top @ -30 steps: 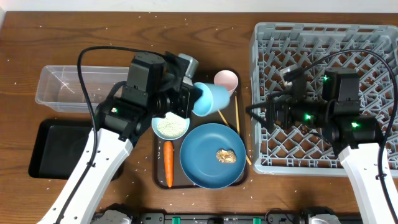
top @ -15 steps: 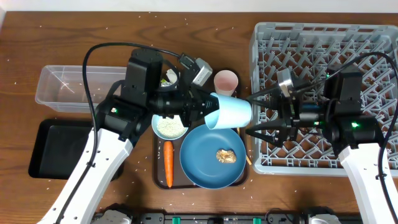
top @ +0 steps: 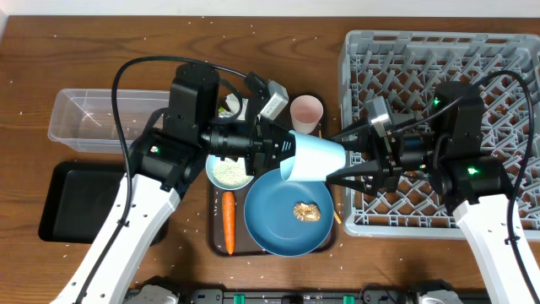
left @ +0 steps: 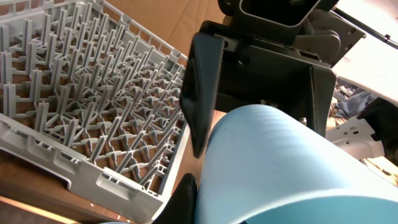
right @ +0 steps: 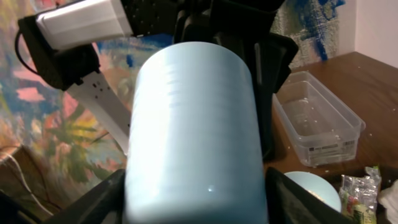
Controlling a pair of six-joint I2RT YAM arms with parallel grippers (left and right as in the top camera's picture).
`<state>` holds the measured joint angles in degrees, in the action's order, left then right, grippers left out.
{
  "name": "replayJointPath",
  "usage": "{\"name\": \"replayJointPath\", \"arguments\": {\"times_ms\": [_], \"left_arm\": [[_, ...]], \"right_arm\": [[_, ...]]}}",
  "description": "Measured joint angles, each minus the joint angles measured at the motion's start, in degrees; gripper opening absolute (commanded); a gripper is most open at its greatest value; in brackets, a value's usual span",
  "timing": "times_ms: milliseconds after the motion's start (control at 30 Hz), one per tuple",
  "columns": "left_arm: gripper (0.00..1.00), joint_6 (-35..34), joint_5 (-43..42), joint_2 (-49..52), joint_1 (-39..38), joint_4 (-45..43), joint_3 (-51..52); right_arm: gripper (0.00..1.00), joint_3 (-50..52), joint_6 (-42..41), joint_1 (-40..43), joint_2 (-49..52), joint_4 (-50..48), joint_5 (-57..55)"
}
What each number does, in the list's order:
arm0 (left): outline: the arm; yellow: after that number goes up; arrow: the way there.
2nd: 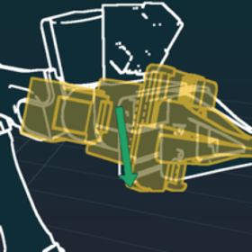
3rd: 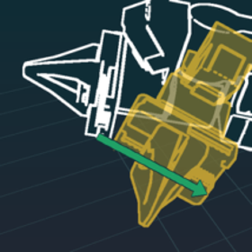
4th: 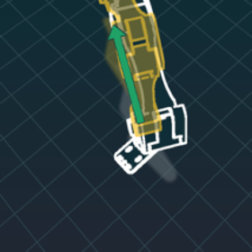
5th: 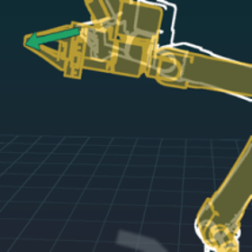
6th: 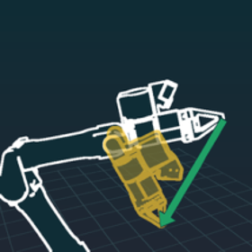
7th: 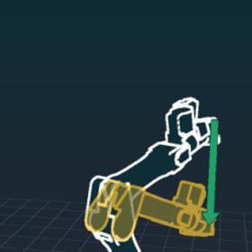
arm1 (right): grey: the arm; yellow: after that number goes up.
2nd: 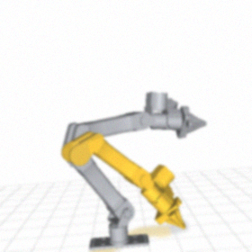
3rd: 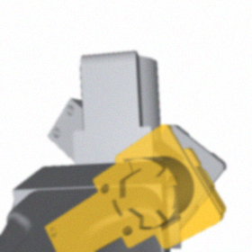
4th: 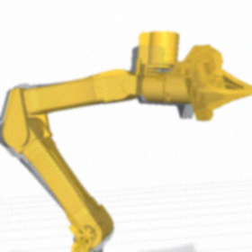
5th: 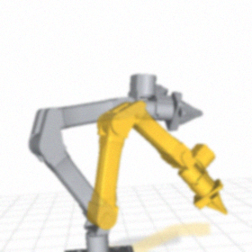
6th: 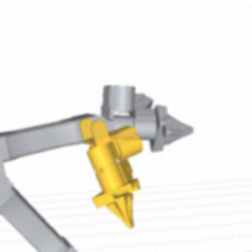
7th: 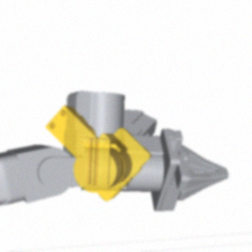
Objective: Sort waste into correct bins and load items into the dishwasher rack
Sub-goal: 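Lift the blue cup and hand it to the right gripper, then carry the blue cup with the right gripper into the dish rack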
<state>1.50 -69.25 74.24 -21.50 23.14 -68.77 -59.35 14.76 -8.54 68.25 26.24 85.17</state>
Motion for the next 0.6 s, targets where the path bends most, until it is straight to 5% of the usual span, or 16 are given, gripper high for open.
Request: {"name": "replayJointPath", "arguments": {"times_ms": [133,167,200,300,600], "left_arm": [[0.09,0.0,-0.1,0.0,0.0,-0.1,0.0],[0.17,0.0,-0.2,0.0,0.0,-0.2,0.0],[0.38,0.3,-0.2,0.0,0.0,-0.6,0.0],[0.69,0.0,-0.4,0.0,0.0,-1.1,0.0],[0.83,-0.1,7.1,0.0,0.6,-0.3,0.0]], "right_arm": [[0.47,0.0,-1.4,0.0,0.0,-0.1,0.0],[0.47,0.0,-1.7,0.0,0.0,-0.1,0.0],[0.48,0.0,-1.9,0.0,0.0,-0.2,-0.1],[0.47,0.0,-3.0,0.0,0.0,-0.1,-1.8],[0.43,0.0,-6.9,0.4,-1.6,5.8,-10.0]]}}
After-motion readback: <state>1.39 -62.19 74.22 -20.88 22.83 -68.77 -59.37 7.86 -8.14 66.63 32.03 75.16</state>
